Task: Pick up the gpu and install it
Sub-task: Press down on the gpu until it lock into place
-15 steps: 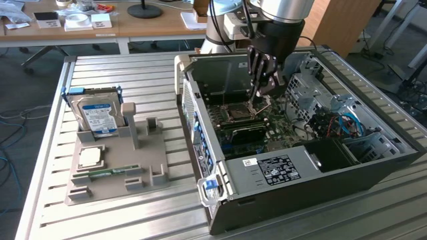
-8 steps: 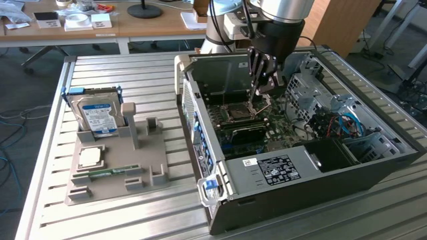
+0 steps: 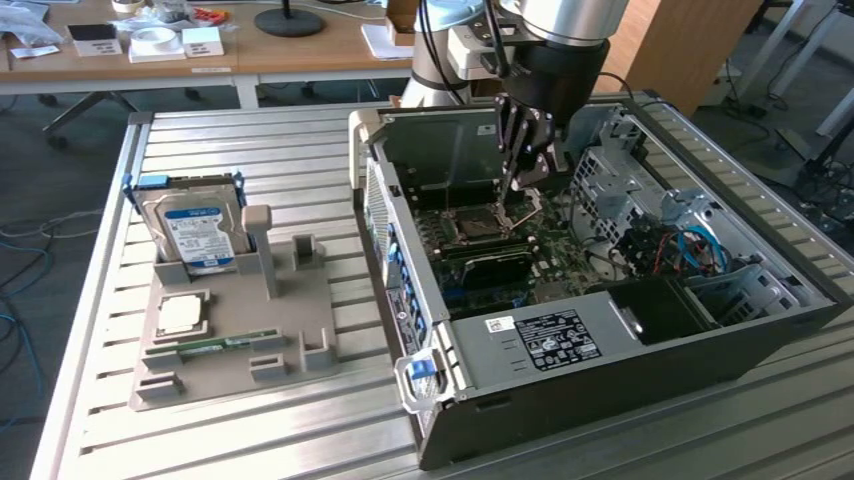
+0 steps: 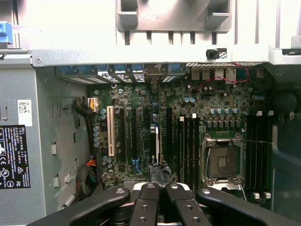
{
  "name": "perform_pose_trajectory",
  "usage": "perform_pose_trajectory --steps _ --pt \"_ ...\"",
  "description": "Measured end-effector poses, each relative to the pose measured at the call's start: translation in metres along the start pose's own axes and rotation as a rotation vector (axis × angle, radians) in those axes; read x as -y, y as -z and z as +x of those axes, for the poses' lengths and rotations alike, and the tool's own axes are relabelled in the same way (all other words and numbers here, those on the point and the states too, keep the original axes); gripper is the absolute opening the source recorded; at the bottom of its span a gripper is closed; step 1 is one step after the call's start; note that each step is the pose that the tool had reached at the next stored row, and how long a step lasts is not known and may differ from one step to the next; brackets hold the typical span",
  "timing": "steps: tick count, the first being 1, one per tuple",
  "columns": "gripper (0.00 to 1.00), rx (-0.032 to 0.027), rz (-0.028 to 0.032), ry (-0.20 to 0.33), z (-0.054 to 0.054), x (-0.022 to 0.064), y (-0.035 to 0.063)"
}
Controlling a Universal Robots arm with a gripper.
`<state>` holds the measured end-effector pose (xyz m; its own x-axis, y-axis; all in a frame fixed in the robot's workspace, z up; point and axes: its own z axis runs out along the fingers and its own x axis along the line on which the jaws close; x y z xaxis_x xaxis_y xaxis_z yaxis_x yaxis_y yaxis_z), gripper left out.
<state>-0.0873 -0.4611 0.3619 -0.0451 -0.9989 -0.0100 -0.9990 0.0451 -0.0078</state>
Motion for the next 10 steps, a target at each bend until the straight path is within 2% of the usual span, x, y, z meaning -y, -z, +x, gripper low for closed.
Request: perform_pose_trajectory --steps 4,10 --pt "0.11 0.0088 -0.0005 0.0 -0.001 -0.0002 -0.0049" --pt "0.11 0.0145 -0.0006 0.0 -0.005 -0.0004 -0.0112"
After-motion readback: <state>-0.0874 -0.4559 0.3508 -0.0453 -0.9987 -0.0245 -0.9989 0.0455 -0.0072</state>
